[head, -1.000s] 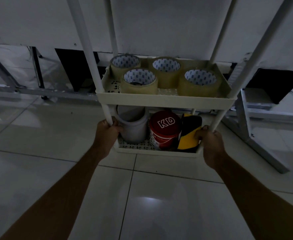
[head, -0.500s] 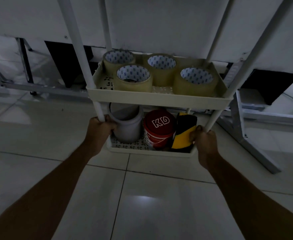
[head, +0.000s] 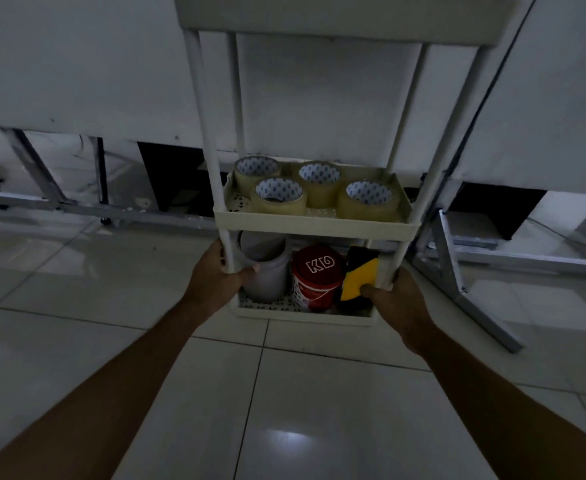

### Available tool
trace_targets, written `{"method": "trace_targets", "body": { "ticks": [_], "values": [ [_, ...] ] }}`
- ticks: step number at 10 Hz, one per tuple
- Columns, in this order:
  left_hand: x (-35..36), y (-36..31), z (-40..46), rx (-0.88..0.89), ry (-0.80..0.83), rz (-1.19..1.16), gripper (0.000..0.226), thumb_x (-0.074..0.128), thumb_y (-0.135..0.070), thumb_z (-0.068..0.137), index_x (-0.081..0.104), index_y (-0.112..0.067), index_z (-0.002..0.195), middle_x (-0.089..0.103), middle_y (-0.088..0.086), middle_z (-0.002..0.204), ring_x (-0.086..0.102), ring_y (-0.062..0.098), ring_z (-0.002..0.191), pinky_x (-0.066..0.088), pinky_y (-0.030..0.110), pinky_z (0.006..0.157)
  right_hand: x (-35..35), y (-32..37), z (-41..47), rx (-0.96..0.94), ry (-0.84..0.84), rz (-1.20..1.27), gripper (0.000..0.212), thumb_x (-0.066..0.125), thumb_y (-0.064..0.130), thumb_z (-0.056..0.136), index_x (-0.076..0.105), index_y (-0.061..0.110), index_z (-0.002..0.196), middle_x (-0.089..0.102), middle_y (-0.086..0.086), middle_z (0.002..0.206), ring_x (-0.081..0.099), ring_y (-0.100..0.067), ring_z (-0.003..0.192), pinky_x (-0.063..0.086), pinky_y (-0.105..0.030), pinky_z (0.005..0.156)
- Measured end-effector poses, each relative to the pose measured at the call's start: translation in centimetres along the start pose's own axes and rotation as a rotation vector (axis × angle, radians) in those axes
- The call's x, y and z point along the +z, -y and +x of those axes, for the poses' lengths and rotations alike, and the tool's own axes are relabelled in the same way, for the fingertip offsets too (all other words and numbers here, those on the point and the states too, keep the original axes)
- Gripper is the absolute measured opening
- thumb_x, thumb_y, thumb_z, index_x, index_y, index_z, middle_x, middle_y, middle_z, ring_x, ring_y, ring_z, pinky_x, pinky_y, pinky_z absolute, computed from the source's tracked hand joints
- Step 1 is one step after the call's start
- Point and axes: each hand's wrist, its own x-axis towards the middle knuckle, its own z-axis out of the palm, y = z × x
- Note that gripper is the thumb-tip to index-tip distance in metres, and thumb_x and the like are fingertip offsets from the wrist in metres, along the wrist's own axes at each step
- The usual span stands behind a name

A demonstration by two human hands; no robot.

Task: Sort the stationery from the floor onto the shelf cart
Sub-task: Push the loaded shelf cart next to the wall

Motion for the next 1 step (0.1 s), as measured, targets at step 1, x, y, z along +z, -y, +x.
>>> {"method": "trace_targets", "body": {
  "ticks": [1],
  "values": [
    [-1.17,-1.91,-1.02,0.054,-0.017,0.102,0.065,0.079,-0.027,0.077,0.047,-0.018,0.134,0.055,-0.004,0.116,0.051,0.016,0.109,0.041,0.028,0.087,-1.01,1.51,-0.94,-0.051,-0.001,-0.099,0.044,0.078,0.031,0.077,0.057,0.011,0.110,0.059,-0.010,0.113,0.056,-0.024,0.098,0.046,-0.033,0.077]
  ]
}}
